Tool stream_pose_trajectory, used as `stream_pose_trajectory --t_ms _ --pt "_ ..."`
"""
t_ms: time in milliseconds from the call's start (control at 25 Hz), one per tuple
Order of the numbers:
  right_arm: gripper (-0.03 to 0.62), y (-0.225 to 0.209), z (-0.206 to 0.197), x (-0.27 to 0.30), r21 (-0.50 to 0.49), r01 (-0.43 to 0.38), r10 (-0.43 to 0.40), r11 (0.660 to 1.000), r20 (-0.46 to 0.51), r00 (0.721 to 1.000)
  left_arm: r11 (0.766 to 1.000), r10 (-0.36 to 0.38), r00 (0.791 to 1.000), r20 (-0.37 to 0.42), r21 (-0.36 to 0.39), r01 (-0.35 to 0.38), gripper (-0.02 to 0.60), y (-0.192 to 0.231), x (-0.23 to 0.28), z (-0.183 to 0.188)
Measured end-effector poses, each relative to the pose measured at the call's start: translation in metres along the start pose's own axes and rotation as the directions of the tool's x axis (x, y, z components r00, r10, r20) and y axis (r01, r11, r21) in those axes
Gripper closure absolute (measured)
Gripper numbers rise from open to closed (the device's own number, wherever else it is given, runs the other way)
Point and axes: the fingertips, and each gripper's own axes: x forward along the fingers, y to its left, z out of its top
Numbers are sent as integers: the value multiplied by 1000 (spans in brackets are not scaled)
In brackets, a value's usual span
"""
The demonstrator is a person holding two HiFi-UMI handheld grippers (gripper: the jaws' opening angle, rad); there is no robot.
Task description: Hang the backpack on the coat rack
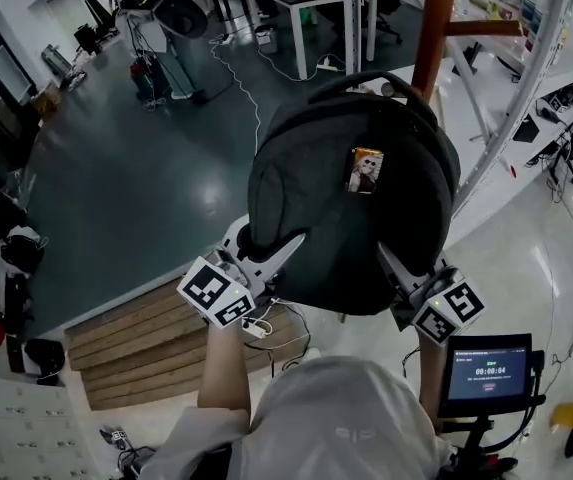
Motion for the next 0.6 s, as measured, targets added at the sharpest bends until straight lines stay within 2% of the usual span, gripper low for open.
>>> stream_pose_trajectory --t_ms 200,320,600 --pt "407 -14 -15 2 44 48 -46 998 -33 998 999 -17 999 -45 -45 15 356 10 9 -17" --pt "407 -24 -26 4 75 73 -68 995 -67 995 997 -2 998 -65 -71 -3 356 18 15 -30" --pt "407 -52 -38 4 51 109 -105 993 -70 992 998 58 998 -35 32 -57 319 22 25 -36"
